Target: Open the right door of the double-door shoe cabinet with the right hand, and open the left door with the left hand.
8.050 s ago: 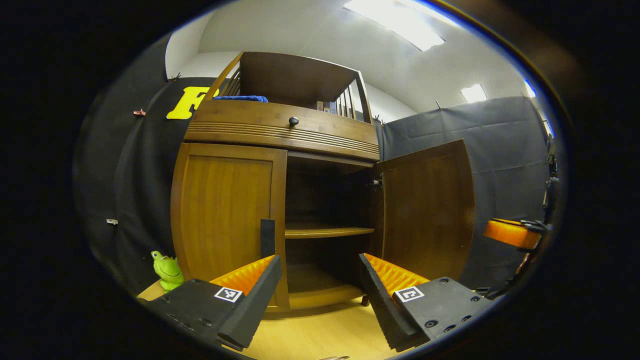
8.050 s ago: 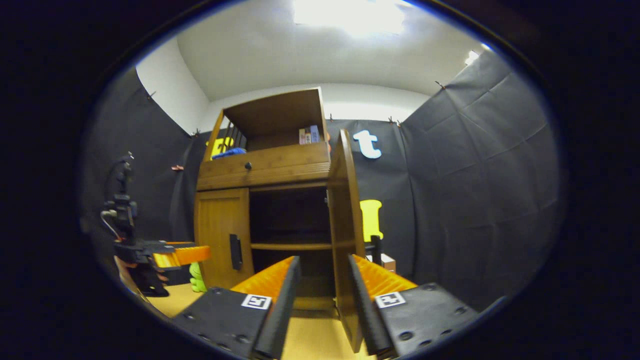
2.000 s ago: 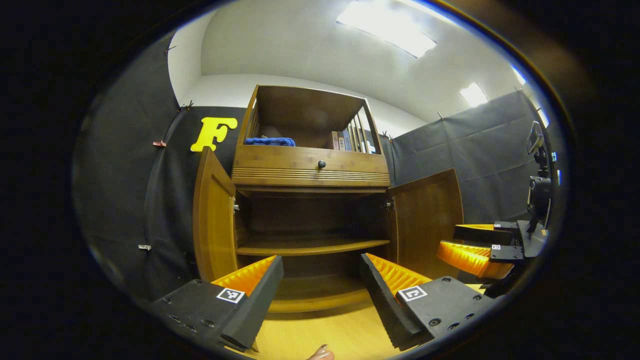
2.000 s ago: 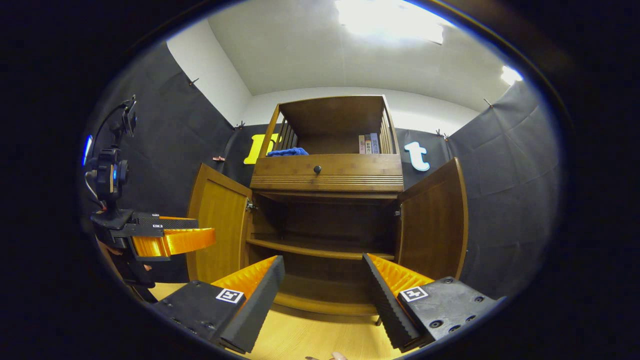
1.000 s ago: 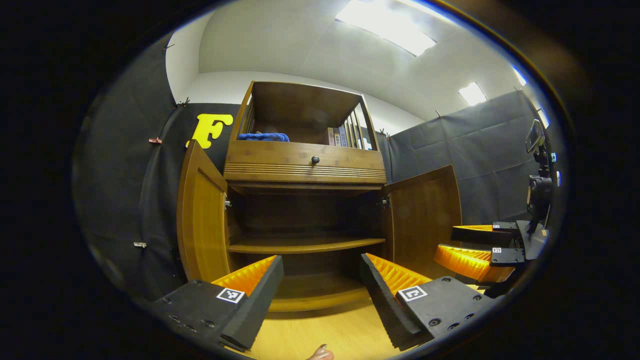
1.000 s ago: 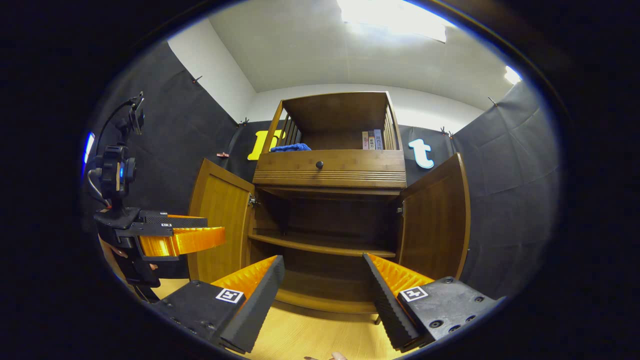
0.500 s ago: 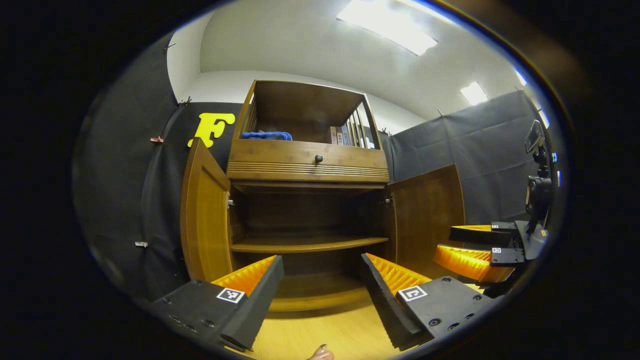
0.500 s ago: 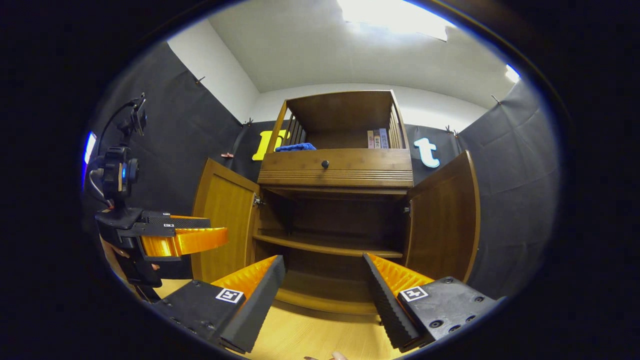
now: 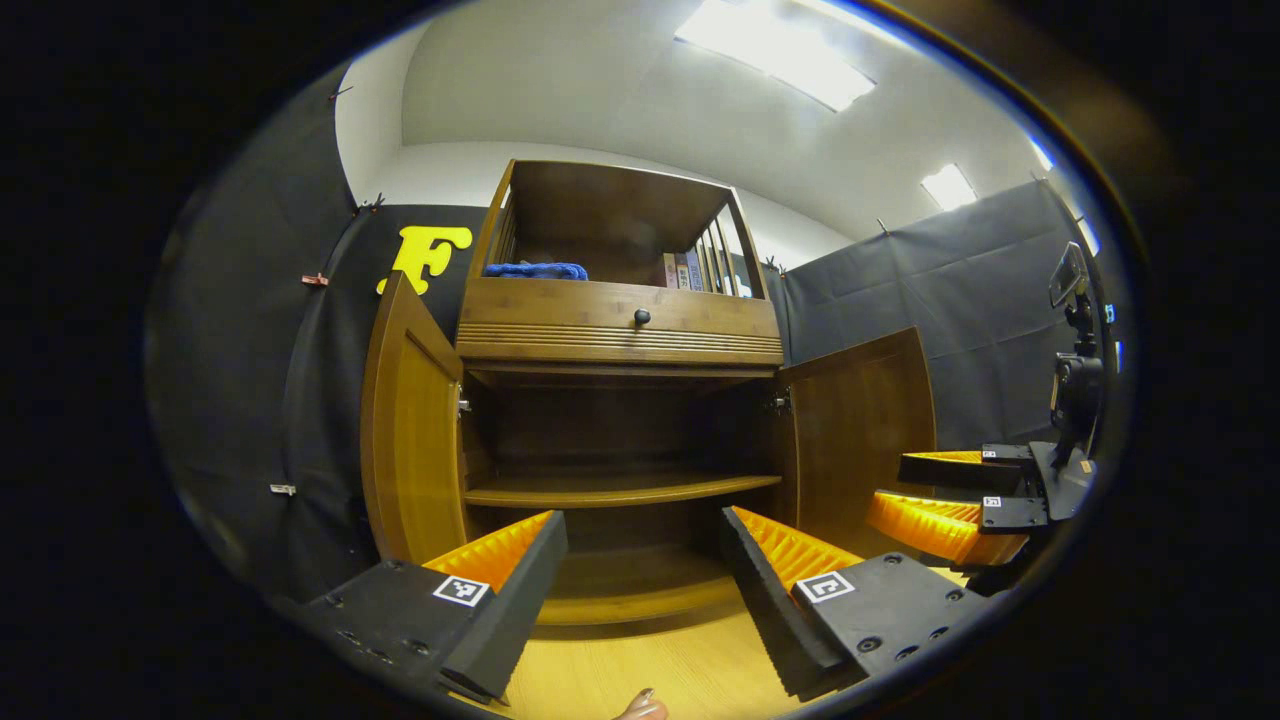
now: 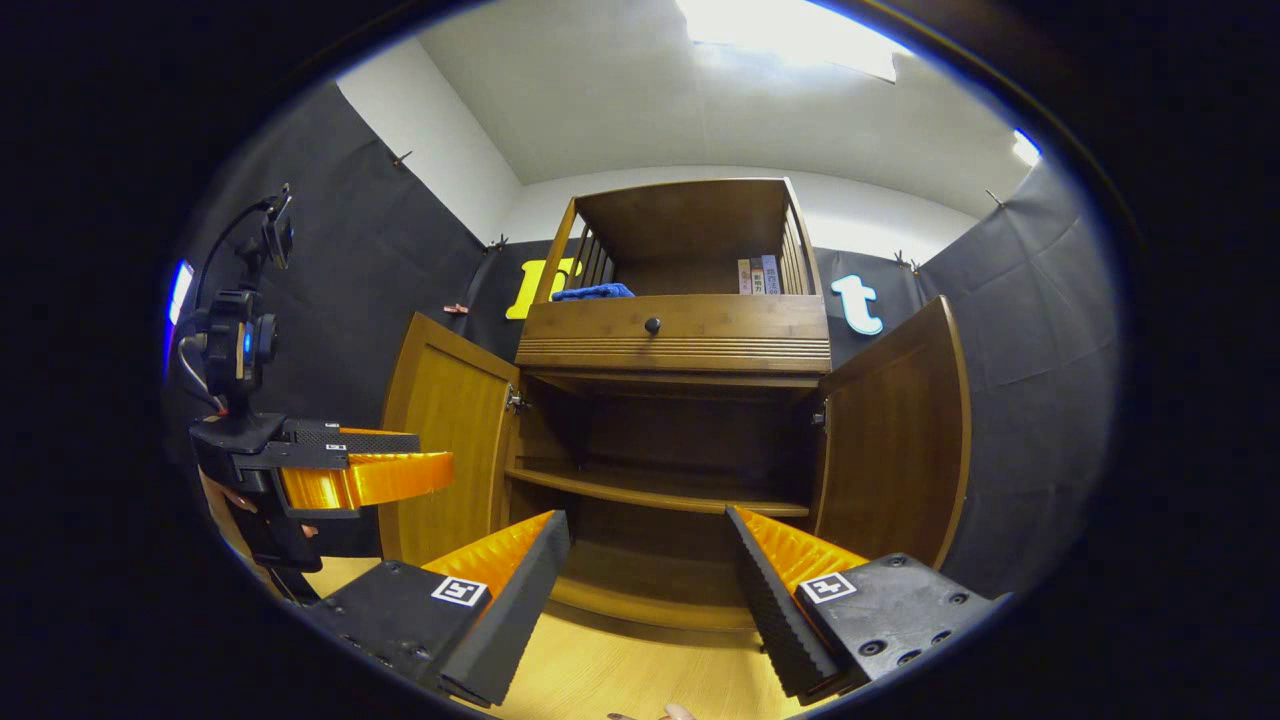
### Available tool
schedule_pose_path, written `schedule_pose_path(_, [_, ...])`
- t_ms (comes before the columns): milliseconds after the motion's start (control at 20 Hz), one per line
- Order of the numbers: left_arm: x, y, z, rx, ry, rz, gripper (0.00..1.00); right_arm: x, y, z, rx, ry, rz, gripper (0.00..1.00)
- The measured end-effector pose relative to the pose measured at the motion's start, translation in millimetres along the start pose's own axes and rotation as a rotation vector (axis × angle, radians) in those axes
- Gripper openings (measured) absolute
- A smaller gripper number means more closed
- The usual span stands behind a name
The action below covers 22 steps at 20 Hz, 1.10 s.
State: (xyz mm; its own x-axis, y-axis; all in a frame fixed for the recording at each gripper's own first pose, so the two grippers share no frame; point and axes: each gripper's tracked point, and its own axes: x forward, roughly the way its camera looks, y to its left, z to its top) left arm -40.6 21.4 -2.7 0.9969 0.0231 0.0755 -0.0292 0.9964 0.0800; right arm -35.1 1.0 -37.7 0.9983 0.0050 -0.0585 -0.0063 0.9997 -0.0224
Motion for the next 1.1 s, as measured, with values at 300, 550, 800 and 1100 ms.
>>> schedule_pose_path(300, [2.9,0.8,-0.3,-0.007,-0.006,0.001,0.96,1.9,-0.6,0.3,0.002,0.001,0.0,0.97])
schedule_pose_path(550, [2.4,0.4,-4.0,-0.007,-0.002,0.004,0.95,0.4,0.9,1.2,0.001,0.001,0.001,0.97])
schedule_pose_path(800, [-1.5,0.5,-3.9,-0.003,0.0,0.009,0.95,-1.4,4.3,3.2,0.004,-0.002,0.008,0.97])
schedule_pose_path(1100, [-5.1,0.2,-0.8,-0.008,-0.009,0.011,0.95,-4.3,6.6,3.7,0.008,-0.003,0.012,0.97])
